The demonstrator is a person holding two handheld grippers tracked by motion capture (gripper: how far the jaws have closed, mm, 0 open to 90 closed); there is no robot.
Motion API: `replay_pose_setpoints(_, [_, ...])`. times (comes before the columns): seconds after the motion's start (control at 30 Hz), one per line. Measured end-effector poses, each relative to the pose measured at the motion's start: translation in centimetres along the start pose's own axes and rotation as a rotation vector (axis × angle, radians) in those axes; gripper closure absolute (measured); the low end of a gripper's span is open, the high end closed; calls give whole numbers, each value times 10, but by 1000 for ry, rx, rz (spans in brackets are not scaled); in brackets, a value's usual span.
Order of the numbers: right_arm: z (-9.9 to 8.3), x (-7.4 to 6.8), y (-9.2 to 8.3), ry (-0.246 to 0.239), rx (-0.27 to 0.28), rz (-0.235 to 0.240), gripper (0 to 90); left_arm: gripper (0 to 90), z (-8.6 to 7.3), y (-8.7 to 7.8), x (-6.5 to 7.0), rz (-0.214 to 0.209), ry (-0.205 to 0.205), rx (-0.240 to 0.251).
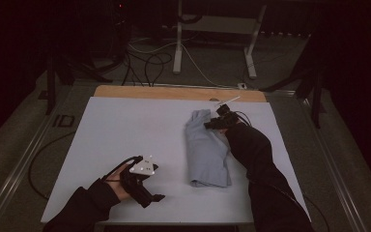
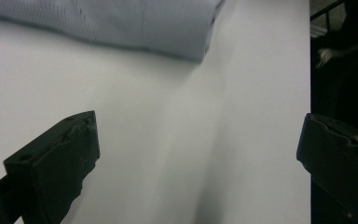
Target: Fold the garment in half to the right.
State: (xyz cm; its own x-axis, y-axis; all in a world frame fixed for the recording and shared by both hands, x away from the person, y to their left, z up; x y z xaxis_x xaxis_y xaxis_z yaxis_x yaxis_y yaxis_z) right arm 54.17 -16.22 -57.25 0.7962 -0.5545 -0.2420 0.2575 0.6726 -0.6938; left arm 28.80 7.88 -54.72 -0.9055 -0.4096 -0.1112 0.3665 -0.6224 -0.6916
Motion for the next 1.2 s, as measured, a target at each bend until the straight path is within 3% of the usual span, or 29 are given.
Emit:
replay_pose_setpoints(0.07, [4,-2,-1,-21,5,-9,850,3,-7,-3,1,11,-18,10])
replay_pose_setpoints(0.13, [8,-3,-1,-30,13,-13,862,3,-13,-5,1,26,-36,27])
replay_pose_setpoints(0.37, [28,-5,-4,-53,65,-24,866,3,-31,-11,-1,41,-70,31])
replay_pose_setpoints(0.67, [24,1,8,-24,21,-32,867,3,-41,-18,-6,69,-84,39])
replay_pose_setpoints(0.93, [19,5,11,16,-7,-44,866,3,-45,-17,-7,62,-90,34])
replay_pose_setpoints(1.2, [12,10,17,19,-35,-67,860,3,-44,-19,-9,68,-94,42])
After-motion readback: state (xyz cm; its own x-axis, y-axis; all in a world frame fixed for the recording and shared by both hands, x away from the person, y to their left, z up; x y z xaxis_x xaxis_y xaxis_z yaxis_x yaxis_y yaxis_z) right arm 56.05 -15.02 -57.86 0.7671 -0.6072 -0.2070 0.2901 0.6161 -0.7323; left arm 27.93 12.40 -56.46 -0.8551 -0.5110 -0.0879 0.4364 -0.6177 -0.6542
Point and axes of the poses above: each handheld gripper's, and its own axes: y roughly forward along the jaws, z roughly out of its top, x roughly to its right, the point moved 8 cm from there along y, roughly forward along the jaws, and after that the axes turned 11 degrees about z, right-handed, at the moved point
